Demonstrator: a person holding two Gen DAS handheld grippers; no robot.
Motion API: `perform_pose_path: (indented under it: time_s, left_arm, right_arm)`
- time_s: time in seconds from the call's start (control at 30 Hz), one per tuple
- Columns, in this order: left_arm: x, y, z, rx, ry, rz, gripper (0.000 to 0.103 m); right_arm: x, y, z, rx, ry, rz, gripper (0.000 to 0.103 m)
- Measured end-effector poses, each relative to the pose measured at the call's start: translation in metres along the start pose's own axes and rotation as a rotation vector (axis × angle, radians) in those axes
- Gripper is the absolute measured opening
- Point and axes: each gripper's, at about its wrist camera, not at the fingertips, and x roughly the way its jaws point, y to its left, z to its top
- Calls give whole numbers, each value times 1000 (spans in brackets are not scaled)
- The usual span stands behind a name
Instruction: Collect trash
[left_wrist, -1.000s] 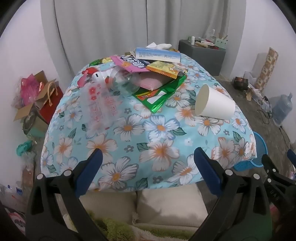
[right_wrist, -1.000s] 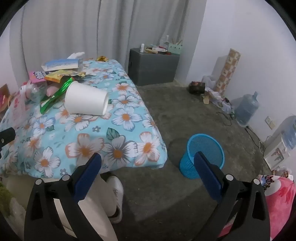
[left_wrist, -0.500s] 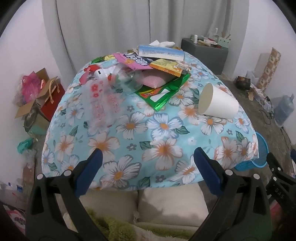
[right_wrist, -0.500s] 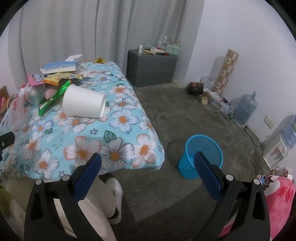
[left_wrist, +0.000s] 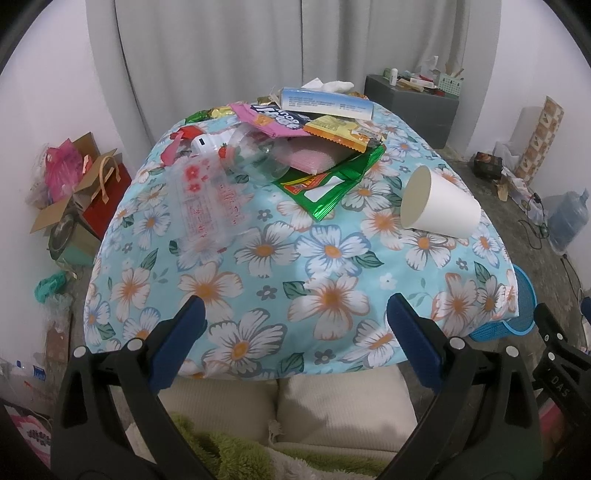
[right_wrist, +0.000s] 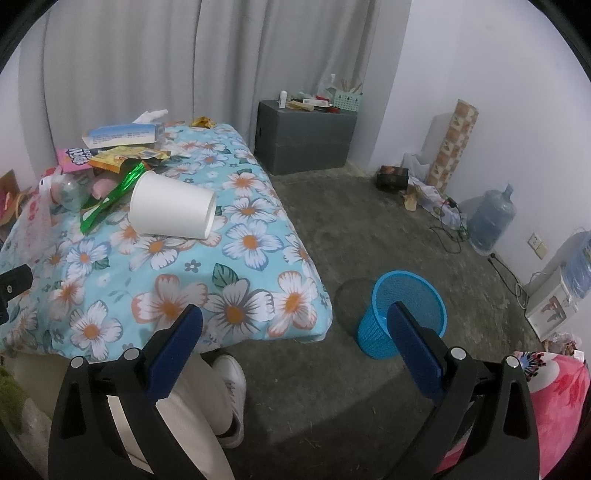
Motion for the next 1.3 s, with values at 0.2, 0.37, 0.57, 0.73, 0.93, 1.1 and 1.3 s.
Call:
perform_pose_path:
  time_s: [0.2, 0.37, 0.57, 0.73, 0.93, 1.1, 1.3]
  left_arm:
    - [0, 0, 0, 1, 0, -1, 94]
    - [0, 1, 0, 0, 1, -2, 95]
    - [0, 1, 0, 1, 3, -1, 95]
    - [0, 4, -1, 1, 6, -2, 95]
    - [0, 4, -1, 2, 7, -2, 95]
    - [0, 4, 0, 2, 8, -2, 94]
    - [1, 7, -5, 1, 12, -2, 95]
  right_arm:
    - [1, -1, 0, 2, 0, 1, 97]
    - [0, 4, 2, -1, 0, 7, 97]
    - [1, 3, 2, 0, -1, 7, 97]
    - [1, 4, 2, -1, -2, 9, 97]
    - [2, 2, 1, 1, -3, 9, 97]
    - [3, 7, 0, 9, 4, 26, 97]
    - [4, 7, -1, 12, 6, 29, 97]
